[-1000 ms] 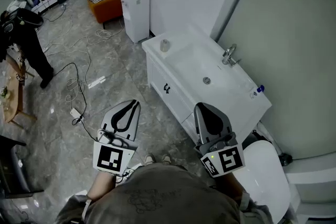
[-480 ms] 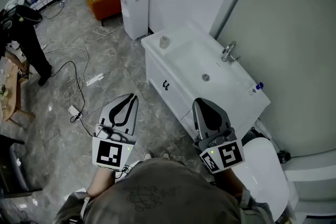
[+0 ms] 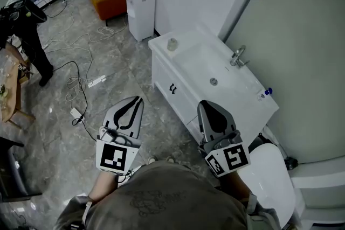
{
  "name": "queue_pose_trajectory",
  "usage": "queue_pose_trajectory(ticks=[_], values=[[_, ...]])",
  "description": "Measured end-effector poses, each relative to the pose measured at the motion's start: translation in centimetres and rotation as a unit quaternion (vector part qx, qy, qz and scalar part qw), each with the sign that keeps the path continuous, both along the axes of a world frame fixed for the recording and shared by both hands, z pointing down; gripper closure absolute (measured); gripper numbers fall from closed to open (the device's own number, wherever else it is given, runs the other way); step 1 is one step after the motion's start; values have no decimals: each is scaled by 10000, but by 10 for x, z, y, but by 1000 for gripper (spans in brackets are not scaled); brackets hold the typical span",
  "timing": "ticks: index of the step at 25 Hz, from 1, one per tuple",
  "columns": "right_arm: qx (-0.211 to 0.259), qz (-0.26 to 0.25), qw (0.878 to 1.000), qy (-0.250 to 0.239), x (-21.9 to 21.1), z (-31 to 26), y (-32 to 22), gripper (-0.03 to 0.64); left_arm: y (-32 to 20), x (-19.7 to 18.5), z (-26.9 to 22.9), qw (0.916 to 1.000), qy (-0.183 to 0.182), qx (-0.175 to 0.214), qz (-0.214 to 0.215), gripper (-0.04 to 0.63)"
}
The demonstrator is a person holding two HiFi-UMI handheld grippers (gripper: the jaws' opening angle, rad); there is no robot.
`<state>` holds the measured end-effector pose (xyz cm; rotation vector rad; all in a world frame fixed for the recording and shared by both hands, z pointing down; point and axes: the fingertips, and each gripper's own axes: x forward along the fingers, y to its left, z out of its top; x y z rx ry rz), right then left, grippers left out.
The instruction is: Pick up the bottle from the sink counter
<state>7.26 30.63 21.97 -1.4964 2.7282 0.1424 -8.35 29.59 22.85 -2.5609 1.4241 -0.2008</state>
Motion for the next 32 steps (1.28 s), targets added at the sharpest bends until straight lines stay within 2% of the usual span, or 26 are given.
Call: queue_pose_trajectory(ticks=[8,16,22,32], values=[[111,54,9999,36,-29,-4,-5,583,-1,-35,5,10000,-13,11,-25,563],[97,101,9999,92,-43,4,-14,583,-12,-45,10,10000,19,37,79,565],[77,158,9998,48,-42,11,-38,583,-37,-43,17,9999,-50,16,144,565],[9,116,9999,120,-42,26,-104,583,-96,-48,31,9999,-95,-131,23,563]])
